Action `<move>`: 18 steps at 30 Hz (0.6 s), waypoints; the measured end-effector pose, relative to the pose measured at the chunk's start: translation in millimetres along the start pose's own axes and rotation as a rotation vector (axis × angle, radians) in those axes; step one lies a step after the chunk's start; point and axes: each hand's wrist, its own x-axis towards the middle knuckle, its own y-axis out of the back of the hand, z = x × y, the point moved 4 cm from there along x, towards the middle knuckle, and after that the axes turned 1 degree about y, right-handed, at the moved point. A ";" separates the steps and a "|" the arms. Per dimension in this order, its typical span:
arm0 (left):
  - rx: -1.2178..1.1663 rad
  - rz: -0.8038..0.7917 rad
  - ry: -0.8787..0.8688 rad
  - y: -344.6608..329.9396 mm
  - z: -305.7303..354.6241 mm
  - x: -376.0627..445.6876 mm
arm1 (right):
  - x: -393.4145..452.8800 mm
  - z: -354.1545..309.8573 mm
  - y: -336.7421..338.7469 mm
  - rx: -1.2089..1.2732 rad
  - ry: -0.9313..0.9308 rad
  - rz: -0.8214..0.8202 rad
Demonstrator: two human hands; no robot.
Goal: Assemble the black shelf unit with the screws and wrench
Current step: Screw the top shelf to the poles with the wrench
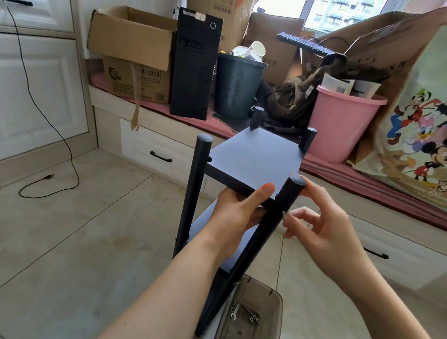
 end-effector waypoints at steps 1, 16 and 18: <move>-0.020 -0.001 0.008 -1.0 1.3 0.5 | 0.1 -0.1 -0.2 -0.012 0.007 -0.006; -0.117 0.100 -0.038 -9.8 -1.0 9.9 | 2.6 3.5 9.4 -0.135 0.084 0.001; -0.109 0.087 -0.035 -7.5 -3.1 9.0 | 2.2 4.1 8.5 -0.121 0.076 -0.018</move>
